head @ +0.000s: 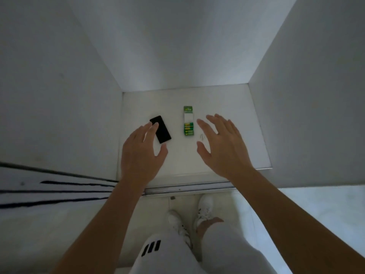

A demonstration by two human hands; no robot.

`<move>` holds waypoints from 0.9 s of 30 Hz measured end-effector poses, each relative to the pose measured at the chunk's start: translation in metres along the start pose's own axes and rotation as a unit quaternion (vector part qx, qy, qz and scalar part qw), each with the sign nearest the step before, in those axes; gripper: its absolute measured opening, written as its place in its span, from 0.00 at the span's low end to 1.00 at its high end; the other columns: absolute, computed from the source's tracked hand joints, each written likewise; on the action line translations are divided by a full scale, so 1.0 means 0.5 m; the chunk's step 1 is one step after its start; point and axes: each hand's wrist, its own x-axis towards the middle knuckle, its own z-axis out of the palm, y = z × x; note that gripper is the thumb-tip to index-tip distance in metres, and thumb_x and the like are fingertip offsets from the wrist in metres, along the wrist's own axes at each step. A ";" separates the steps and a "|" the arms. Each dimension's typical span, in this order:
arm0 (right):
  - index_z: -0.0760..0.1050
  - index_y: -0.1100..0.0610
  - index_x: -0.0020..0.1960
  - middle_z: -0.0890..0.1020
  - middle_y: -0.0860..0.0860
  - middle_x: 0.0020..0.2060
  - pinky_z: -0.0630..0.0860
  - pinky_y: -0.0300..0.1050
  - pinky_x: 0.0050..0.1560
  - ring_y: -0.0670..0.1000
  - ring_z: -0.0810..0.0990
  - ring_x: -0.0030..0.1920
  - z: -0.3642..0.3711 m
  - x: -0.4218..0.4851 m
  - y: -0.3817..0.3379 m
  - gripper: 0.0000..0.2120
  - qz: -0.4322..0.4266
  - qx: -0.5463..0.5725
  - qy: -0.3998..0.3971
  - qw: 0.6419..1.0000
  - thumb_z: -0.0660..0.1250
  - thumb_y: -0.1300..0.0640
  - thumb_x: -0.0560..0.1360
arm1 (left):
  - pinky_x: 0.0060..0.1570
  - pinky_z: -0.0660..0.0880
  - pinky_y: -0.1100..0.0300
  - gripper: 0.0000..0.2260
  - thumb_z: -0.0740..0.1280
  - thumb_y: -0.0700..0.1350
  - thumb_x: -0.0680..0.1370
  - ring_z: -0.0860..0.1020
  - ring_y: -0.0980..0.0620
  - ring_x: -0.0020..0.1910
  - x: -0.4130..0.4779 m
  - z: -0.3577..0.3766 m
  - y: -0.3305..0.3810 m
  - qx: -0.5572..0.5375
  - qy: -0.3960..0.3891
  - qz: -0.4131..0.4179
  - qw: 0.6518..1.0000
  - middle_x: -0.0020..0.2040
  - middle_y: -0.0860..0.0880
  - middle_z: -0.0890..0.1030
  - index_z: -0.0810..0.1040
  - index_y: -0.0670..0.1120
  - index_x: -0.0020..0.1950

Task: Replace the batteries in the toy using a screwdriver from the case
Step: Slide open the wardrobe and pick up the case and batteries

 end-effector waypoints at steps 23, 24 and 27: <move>0.71 0.57 0.72 0.75 0.58 0.68 0.72 0.59 0.67 0.60 0.71 0.70 0.426 0.253 0.198 0.23 -0.021 0.040 -0.121 0.992 0.63 0.50 0.78 | 0.64 0.71 0.50 0.23 0.69 0.49 0.78 0.73 0.44 0.68 0.167 0.404 -0.195 0.010 -0.095 -0.164 0.982 0.71 0.44 0.75 0.73 0.45 0.72; 0.72 0.57 0.71 0.75 0.57 0.67 0.74 0.57 0.64 0.59 0.73 0.68 0.449 0.256 0.204 0.23 -0.010 0.044 -0.123 0.991 0.65 0.51 0.78 | 0.64 0.72 0.49 0.23 0.68 0.49 0.78 0.73 0.44 0.68 0.168 0.428 -0.210 0.003 -0.101 -0.177 0.979 0.71 0.44 0.74 0.72 0.45 0.72; 0.74 0.58 0.69 0.78 0.57 0.60 0.79 0.53 0.51 0.59 0.77 0.58 0.514 0.264 0.220 0.21 0.038 0.058 -0.117 0.991 0.67 0.52 0.78 | 0.59 0.75 0.48 0.23 0.68 0.51 0.79 0.74 0.43 0.64 0.183 0.496 -0.242 -0.041 -0.110 -0.227 0.967 0.69 0.44 0.74 0.71 0.46 0.73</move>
